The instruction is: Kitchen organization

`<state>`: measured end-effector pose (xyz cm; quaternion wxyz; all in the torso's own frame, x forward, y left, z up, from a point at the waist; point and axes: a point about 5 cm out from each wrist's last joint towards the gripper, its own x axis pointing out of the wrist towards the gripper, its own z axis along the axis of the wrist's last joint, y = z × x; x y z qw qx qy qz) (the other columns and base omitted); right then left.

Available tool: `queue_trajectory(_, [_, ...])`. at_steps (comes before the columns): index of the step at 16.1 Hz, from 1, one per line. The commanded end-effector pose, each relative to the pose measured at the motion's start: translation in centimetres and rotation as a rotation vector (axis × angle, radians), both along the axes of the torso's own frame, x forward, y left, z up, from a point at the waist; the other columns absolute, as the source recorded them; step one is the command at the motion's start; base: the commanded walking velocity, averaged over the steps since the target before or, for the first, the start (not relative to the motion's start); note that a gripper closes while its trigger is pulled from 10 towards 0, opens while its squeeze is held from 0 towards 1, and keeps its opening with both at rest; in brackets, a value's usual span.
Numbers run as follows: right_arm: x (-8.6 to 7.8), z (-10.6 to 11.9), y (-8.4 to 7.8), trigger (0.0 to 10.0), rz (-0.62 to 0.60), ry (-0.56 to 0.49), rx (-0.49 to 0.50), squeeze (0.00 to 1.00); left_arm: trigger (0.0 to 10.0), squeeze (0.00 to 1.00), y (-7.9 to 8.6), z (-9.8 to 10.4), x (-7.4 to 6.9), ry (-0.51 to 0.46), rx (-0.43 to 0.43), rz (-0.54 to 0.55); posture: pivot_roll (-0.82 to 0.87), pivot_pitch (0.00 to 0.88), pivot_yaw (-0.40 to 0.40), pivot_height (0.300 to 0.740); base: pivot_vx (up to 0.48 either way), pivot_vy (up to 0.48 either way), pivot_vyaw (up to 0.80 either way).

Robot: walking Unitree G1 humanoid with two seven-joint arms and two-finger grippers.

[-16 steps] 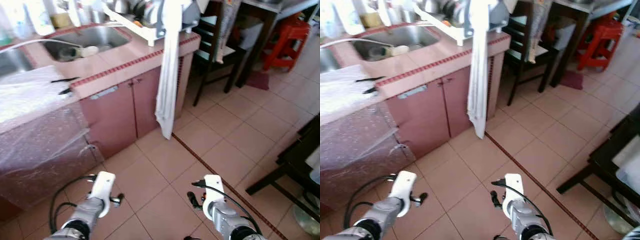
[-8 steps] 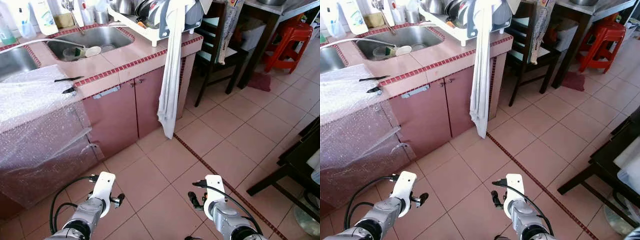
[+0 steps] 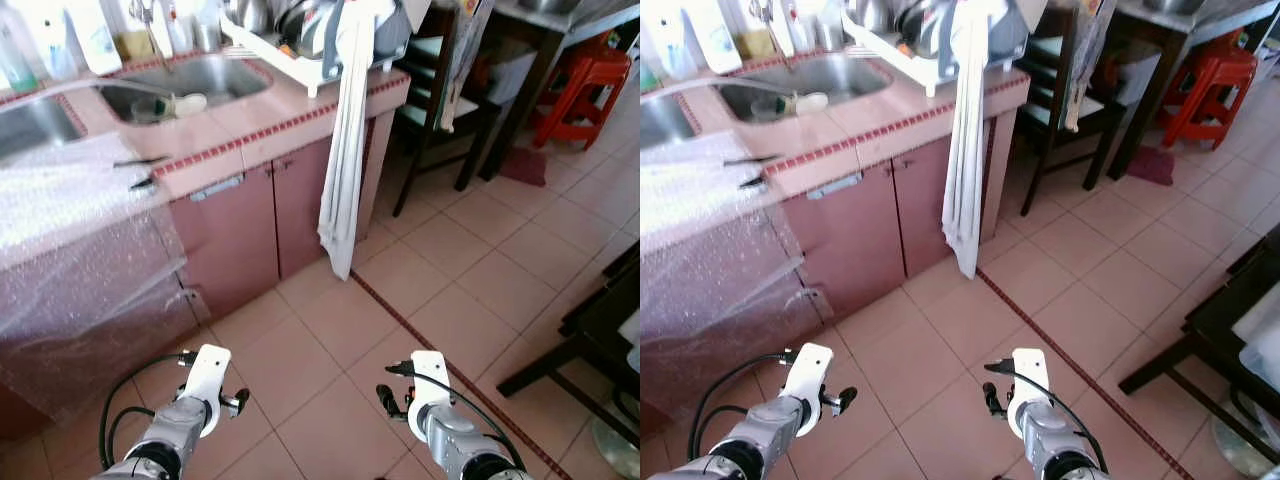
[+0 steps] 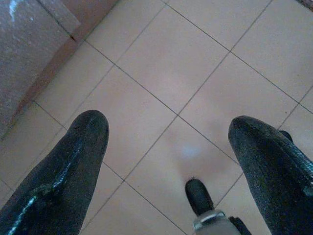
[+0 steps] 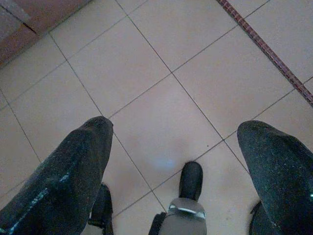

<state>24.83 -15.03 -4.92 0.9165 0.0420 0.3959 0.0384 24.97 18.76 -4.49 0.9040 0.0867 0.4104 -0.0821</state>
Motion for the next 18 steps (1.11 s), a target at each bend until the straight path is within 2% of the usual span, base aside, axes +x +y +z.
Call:
queue_trajectory(1, [-0.21,-0.15,-0.21,10.0,-0.012,0.011,0.0,0.0,10.0,0.0,0.11,-0.12,-0.19,0.01,-0.008,0.005,-0.05,0.082,0.022,0.74,0.281,0.0,0.0])
queue_trajectory(18, [-0.23,-0.17,-0.25,10.0,-0.013,0.011,0.001,0.0,10.0,0.0,0.1,-0.16,-0.24,0.013,-0.007,0.004,-0.05,0.084,0.021,0.74,0.281,0.0,0.0])
